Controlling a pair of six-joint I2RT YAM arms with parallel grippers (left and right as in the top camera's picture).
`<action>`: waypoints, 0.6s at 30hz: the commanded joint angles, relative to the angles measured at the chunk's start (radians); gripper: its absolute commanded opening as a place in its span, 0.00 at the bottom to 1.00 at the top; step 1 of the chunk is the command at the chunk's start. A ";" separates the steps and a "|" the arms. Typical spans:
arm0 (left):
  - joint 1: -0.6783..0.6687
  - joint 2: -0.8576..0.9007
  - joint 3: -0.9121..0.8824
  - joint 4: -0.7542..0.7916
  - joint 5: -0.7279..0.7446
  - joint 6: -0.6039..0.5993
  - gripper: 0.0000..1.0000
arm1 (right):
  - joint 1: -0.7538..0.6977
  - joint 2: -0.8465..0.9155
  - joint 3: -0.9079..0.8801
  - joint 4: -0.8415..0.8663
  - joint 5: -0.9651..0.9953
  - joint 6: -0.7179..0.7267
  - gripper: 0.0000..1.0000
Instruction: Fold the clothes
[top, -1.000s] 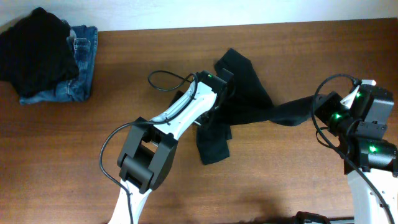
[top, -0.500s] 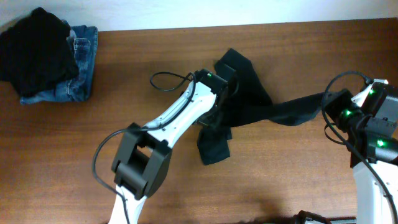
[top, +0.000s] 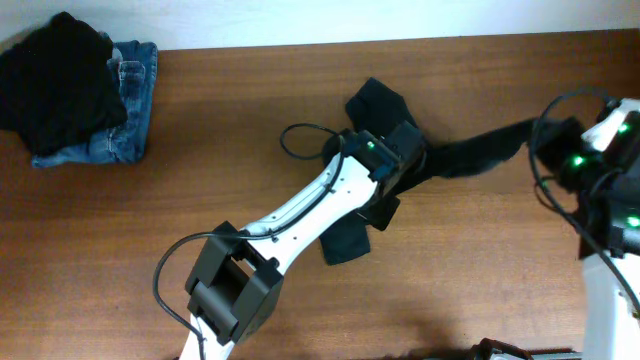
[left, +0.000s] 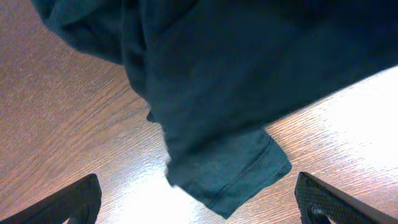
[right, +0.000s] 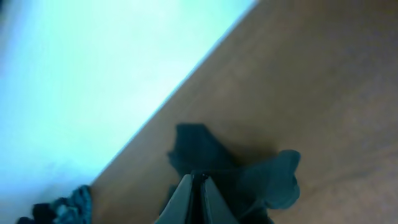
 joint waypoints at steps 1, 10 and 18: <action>0.004 -0.021 0.008 0.003 -0.004 0.020 0.99 | -0.024 0.002 0.108 -0.014 -0.013 0.007 0.04; 0.004 -0.014 0.007 0.101 0.019 0.061 0.99 | -0.033 0.031 0.228 -0.098 -0.031 0.007 0.04; -0.010 -0.010 0.002 0.154 0.186 0.134 0.99 | -0.033 0.050 0.229 -0.087 -0.048 0.012 0.04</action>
